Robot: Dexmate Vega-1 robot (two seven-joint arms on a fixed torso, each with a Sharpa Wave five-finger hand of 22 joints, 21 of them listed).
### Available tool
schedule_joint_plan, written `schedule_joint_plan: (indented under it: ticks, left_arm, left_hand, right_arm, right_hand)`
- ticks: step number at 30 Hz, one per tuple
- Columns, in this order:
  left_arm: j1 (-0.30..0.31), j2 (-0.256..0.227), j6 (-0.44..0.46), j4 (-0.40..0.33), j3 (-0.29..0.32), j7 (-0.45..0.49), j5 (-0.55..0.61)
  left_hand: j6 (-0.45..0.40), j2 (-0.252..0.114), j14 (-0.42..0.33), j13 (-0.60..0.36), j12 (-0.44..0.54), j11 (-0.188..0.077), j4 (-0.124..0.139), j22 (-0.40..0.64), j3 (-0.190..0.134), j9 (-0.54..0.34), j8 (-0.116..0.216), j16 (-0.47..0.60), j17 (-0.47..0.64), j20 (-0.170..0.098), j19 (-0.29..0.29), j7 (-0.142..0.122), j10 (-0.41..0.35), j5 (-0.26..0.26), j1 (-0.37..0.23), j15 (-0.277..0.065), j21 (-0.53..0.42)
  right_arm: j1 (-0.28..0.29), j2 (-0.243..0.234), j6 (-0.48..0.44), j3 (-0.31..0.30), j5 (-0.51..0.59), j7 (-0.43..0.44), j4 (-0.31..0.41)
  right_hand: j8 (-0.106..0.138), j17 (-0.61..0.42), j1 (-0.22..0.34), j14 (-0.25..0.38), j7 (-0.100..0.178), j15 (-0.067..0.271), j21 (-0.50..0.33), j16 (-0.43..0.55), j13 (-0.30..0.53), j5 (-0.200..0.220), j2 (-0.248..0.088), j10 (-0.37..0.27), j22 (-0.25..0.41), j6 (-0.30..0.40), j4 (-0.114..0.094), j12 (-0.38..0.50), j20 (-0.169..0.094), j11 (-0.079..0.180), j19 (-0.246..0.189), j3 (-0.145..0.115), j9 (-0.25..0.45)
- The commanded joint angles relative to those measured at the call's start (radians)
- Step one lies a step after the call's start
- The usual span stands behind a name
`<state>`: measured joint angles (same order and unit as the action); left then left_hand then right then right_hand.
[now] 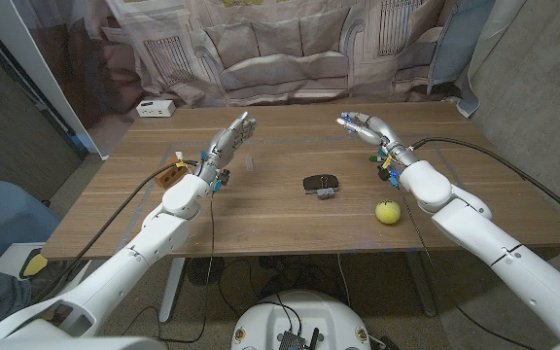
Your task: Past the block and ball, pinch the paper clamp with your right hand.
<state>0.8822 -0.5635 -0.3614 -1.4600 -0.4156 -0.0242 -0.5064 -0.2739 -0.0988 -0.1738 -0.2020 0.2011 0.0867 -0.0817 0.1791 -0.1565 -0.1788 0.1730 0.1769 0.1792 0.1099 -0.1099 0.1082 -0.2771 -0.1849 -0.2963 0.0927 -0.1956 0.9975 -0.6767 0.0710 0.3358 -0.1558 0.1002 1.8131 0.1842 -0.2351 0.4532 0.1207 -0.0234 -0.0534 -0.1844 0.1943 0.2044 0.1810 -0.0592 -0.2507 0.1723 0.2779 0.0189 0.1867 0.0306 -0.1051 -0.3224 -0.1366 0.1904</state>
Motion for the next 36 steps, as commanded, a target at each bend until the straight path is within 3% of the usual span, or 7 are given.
schedule_joint_plan:
  ticks: [1, 4, 11, 25, 28, 36]
  left_arm:
    - [-0.032, -0.003, 0.032, 0.019, -0.016, -0.030, 0.000]
    - [-0.040, 0.004, 0.022, 0.037, -0.018, -0.040, -0.005]
    - [-0.050, 0.015, 0.007, 0.063, -0.020, -0.053, -0.012]
    - [-0.065, 0.022, -0.008, 0.094, -0.020, -0.072, -0.022]
    - [-0.069, 0.025, -0.005, 0.101, -0.021, -0.072, -0.023]
    - [-0.083, 0.031, -0.015, 0.130, -0.024, -0.103, -0.036]
  left_hand:
    - [0.024, 0.002, 0.016, -0.004, -0.005, 0.006, -0.005, 0.002, 0.000, -0.002, -0.003, -0.001, 0.002, -0.006, 0.016, 0.003, 0.020, 0.003, 0.004, 0.002, 0.005]
    - [0.034, 0.003, 0.019, -0.003, -0.006, 0.009, -0.006, 0.002, 0.000, -0.002, -0.004, -0.001, 0.002, -0.011, 0.018, 0.010, 0.026, 0.003, 0.005, 0.002, 0.004]
    - [0.060, 0.005, 0.043, -0.003, -0.009, 0.012, -0.007, 0.001, 0.000, -0.001, -0.003, -0.003, 0.002, -0.023, 0.020, 0.020, 0.046, 0.003, 0.006, 0.007, 0.003]
    - [0.084, 0.005, 0.064, -0.002, -0.011, 0.012, -0.010, 0.001, -0.002, 0.000, -0.001, -0.003, 0.001, -0.031, 0.032, 0.018, 0.073, 0.002, 0.005, 0.011, 0.005]
    - [0.075, 0.004, 0.054, 0.000, -0.004, 0.028, -0.013, 0.001, -0.003, 0.000, 0.008, 0.006, 0.001, -0.061, 0.012, 0.027, 0.068, 0.002, 0.004, 0.015, -0.004]
    - [0.070, 0.005, 0.049, 0.000, -0.001, 0.028, -0.015, 0.000, -0.004, 0.000, 0.011, 0.008, 0.000, -0.064, 0.008, 0.032, 0.064, 0.002, 0.004, 0.018, -0.005]
  right_arm:
    - [-0.042, 0.035, 0.189, 0.013, -0.244, -0.112, -0.176]
    - [-0.062, 0.045, 0.229, 0.020, -0.308, -0.178, -0.231]
    - [-0.087, 0.074, 0.278, 0.026, -0.430, -0.277, -0.322]
    - [-0.098, 0.087, 0.272, 0.037, -0.483, -0.282, -0.357]
    - [-0.097, 0.088, 0.270, 0.041, -0.484, -0.278, -0.357]
    - [-0.096, 0.093, 0.250, 0.052, -0.493, -0.268, -0.355]
  right_hand:
    - [-0.004, 0.000, -0.035, -0.049, -0.005, 0.001, 0.005, -0.010, -0.003, 0.001, 0.012, 0.053, 0.001, -0.023, -0.001, -0.009, -0.010, -0.009, 0.036, 0.017, 0.000]
    - [-0.011, 0.003, -0.055, -0.072, -0.019, 0.006, 0.006, -0.009, -0.006, 0.003, 0.027, 0.091, 0.001, -0.064, -0.002, -0.011, -0.022, -0.001, 0.061, 0.029, -0.002]
    - [-0.018, 0.007, -0.085, -0.102, -0.051, 0.007, 0.000, -0.008, -0.011, 0.010, 0.052, 0.131, 0.000, -0.150, -0.003, -0.009, -0.042, 0.001, 0.073, 0.049, -0.003]
    - [-0.010, 0.010, -0.100, -0.118, -0.061, -0.002, 0.002, -0.007, -0.013, 0.014, 0.060, 0.149, -0.001, -0.171, -0.004, -0.007, -0.053, -0.002, 0.088, 0.057, -0.004]
    - [-0.008, 0.010, -0.102, -0.119, -0.062, -0.004, 0.002, -0.006, -0.013, 0.015, 0.060, 0.147, -0.001, -0.170, -0.005, -0.005, -0.052, -0.003, 0.090, 0.058, -0.004]
    - [-0.005, 0.011, -0.102, -0.122, -0.067, -0.005, 0.001, -0.005, -0.013, 0.017, 0.057, 0.149, -0.001, -0.170, -0.004, -0.003, -0.054, -0.007, 0.091, 0.057, -0.004]
